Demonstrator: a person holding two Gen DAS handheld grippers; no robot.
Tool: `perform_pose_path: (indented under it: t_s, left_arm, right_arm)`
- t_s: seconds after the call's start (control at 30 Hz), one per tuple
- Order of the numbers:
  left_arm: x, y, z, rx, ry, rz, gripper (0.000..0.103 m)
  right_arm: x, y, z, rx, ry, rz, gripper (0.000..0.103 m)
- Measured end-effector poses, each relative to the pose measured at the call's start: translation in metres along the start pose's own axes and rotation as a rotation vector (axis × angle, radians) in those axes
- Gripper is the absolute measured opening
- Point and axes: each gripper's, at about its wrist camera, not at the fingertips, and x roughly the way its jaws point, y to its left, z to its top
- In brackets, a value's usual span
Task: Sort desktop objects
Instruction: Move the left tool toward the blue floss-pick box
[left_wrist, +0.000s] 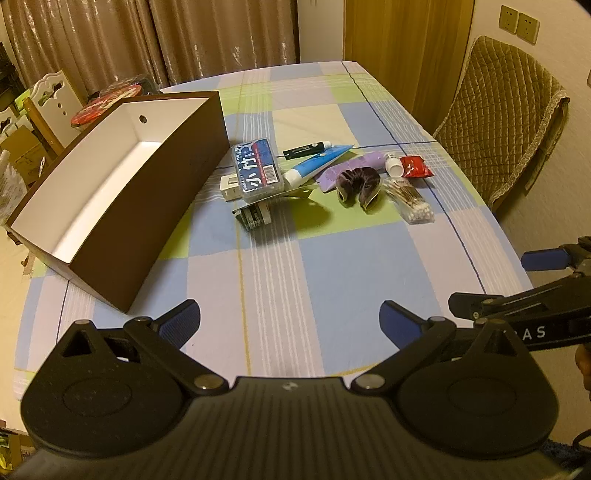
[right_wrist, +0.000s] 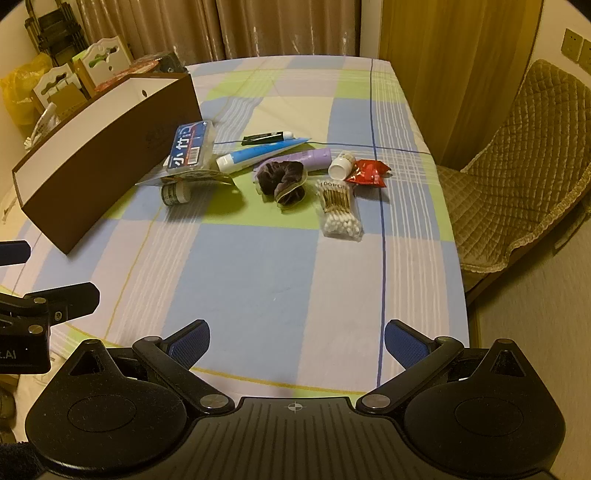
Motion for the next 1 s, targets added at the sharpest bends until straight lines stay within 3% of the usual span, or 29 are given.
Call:
perform_pose_path:
  t_s: [1.0]
  left_arm:
    - [0.031, 0.010, 0.019, -0.012, 0.009, -0.004, 0.102]
  right_arm:
    - [0.026, -0.008, 0.025, 0.005, 0.026, 0.010, 0.103]
